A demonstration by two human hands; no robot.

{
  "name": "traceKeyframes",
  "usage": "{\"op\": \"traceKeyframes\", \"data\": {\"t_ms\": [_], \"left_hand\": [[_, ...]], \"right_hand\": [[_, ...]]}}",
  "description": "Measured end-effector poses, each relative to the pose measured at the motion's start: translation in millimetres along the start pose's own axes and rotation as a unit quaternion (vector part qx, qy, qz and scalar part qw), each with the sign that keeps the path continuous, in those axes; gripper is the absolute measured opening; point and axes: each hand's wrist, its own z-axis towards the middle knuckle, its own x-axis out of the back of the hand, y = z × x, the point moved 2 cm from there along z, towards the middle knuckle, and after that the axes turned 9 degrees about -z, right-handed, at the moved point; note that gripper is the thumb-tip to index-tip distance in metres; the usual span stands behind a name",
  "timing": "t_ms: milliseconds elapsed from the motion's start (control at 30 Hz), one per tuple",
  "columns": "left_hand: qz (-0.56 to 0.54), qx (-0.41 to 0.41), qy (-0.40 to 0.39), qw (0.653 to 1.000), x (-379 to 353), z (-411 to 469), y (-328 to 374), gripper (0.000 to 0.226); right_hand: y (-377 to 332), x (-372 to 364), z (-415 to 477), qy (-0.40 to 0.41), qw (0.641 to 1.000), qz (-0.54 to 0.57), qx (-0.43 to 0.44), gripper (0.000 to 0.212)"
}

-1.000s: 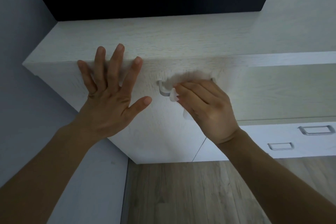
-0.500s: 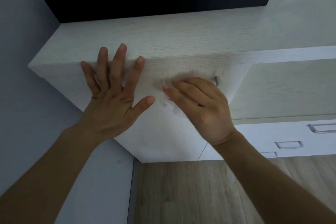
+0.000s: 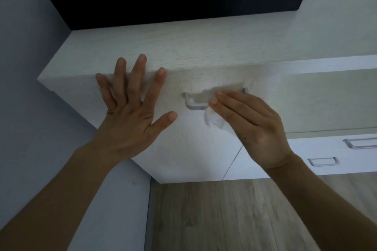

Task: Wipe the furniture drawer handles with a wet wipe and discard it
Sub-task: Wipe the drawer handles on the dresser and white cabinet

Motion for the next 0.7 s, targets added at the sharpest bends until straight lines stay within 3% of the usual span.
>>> {"op": "traceKeyframes", "data": {"t_ms": [200, 433, 533, 633, 700], "left_hand": [[-0.002, 0.012, -0.019, 1.0, 4, -4, 3, 0.073], [-0.013, 0.062, -0.046, 0.997, 26, -10, 22, 0.076], [-0.03, 0.095, -0.067, 0.993, 41, -10, 40, 0.074], [-0.03, 0.031, -0.125, 0.991, 48, 0, 78, 0.069], [-0.057, -0.012, -0.139, 0.989, 49, 15, 114, 0.065]], "right_hand": [[16, 19, -2, -0.05, 0.999, -0.001, 0.003, 0.037], [14, 65, -1, -0.106, 0.992, 0.019, -0.065, 0.025], [25, 108, -8, -0.116, 0.983, -0.02, -0.143, 0.019], [45, 166, -20, -0.106, 0.958, -0.068, -0.257, 0.03], [62, 214, -28, -0.067, 0.939, -0.1, -0.321, 0.015]]}}
